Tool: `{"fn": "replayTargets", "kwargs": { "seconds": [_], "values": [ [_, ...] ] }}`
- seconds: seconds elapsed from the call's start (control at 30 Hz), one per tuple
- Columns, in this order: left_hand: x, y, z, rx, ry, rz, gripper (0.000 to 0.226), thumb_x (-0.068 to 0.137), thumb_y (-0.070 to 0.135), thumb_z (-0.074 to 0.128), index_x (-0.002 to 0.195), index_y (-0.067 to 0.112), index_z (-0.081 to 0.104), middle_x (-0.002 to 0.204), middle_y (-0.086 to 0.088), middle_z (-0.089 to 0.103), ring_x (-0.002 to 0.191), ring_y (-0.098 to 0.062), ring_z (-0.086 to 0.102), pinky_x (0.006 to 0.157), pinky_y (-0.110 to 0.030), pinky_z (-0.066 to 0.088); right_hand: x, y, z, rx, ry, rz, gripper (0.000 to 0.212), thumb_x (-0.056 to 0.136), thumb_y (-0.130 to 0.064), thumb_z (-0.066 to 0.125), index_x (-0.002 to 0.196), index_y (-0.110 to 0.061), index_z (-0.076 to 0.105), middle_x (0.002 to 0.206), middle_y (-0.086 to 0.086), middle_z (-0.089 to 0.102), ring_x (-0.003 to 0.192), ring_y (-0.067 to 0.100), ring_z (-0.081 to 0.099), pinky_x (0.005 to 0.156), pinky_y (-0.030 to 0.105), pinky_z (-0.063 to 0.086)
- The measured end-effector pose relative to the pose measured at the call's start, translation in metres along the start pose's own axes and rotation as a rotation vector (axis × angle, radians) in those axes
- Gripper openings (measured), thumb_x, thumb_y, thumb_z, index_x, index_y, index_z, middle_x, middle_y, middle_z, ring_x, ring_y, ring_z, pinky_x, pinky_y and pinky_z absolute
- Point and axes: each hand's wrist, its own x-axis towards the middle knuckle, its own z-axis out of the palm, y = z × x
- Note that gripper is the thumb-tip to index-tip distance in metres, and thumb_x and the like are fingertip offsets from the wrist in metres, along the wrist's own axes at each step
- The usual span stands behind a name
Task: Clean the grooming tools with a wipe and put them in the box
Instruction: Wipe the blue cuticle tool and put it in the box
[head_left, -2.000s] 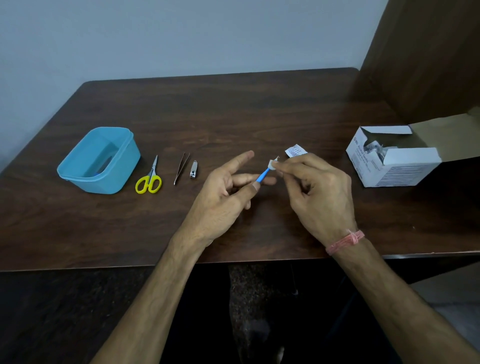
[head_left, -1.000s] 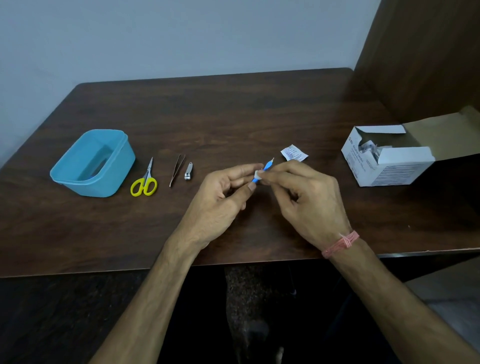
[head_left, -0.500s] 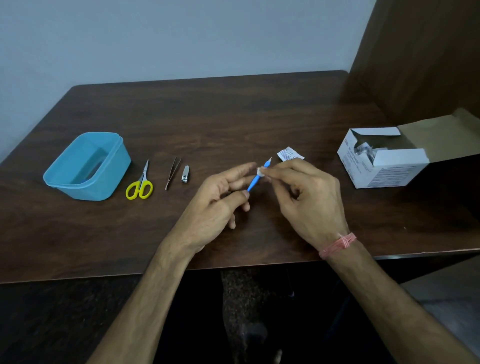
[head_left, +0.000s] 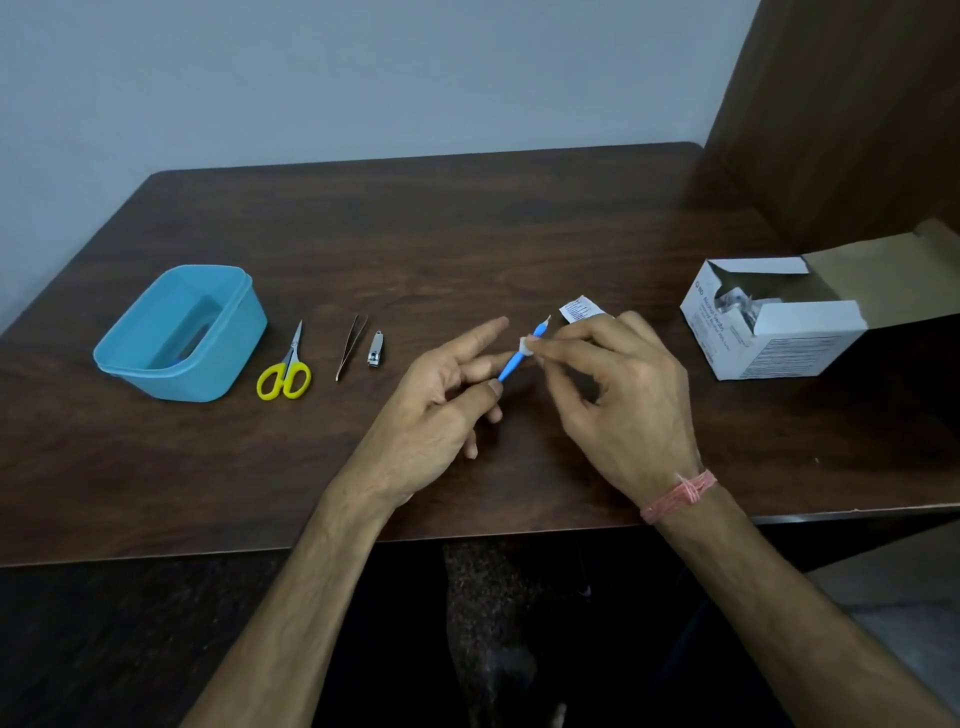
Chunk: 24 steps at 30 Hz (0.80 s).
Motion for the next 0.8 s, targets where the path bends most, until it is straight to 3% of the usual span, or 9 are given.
{"fn": "replayTargets", "kwargs": {
  "seconds": [0.23, 0.4, 0.57, 0.7, 0.8],
  "values": [
    [-0.0002, 0.0028, 0.0006, -0.002, -0.015, 0.003, 0.066, 0.111, -0.006, 0.054, 0.17, 0.019, 0.04, 0.139, 0.013, 0.077, 0.08, -0.006, 0.06, 0.048, -0.02, 0.05, -0.0026, -0.005, -0.002, 0.06, -0.05, -0.093, 0.019, 0.102, -0.019, 0.075, 0.115, -0.025, 0.087, 0.105, -0.011, 0.077, 0.092, 0.019, 0.068, 0.073, 0.042, 0.059],
    [-0.0002, 0.0023, 0.0011, 0.0, -0.018, -0.001, 0.066, 0.111, -0.006, 0.055, 0.171, 0.018, 0.04, 0.142, 0.011, 0.076, 0.079, -0.003, 0.06, 0.048, -0.02, 0.05, -0.0003, -0.0017, -0.0003, 0.062, -0.007, -0.029, 0.018, 0.103, -0.018, 0.076, 0.117, -0.023, 0.087, 0.105, -0.009, 0.076, 0.093, 0.007, 0.062, 0.079, 0.039, 0.059],
    [-0.0001, 0.0008, -0.0001, 0.004, -0.019, 0.002, 0.064, 0.112, -0.005, 0.054, 0.17, 0.017, 0.04, 0.142, 0.01, 0.076, 0.08, -0.003, 0.061, 0.049, -0.02, 0.051, -0.0026, -0.0017, -0.0019, 0.102, -0.078, -0.097, 0.019, 0.104, -0.014, 0.076, 0.115, -0.025, 0.087, 0.105, -0.01, 0.077, 0.091, 0.018, 0.069, 0.075, 0.041, 0.06],
    [0.0008, 0.0001, 0.0, 0.016, -0.019, 0.003, 0.064, 0.11, -0.007, 0.053, 0.169, 0.017, 0.044, 0.144, 0.011, 0.075, 0.079, -0.003, 0.06, 0.05, -0.02, 0.051, 0.0004, 0.0002, -0.0015, 0.091, -0.016, 0.0, 0.016, 0.102, -0.014, 0.081, 0.111, -0.026, 0.088, 0.102, -0.012, 0.079, 0.084, 0.004, 0.058, 0.074, 0.036, 0.059],
    [0.0007, -0.0003, -0.0002, 0.008, -0.016, 0.004, 0.064, 0.108, -0.01, 0.05, 0.166, 0.017, 0.048, 0.14, 0.011, 0.077, 0.077, -0.004, 0.059, 0.049, -0.02, 0.05, -0.0014, -0.0015, -0.0023, 0.118, -0.025, -0.053, 0.014, 0.102, -0.016, 0.082, 0.11, -0.024, 0.088, 0.1, -0.012, 0.079, 0.083, 0.001, 0.053, 0.073, 0.031, 0.057]
  ]
}}
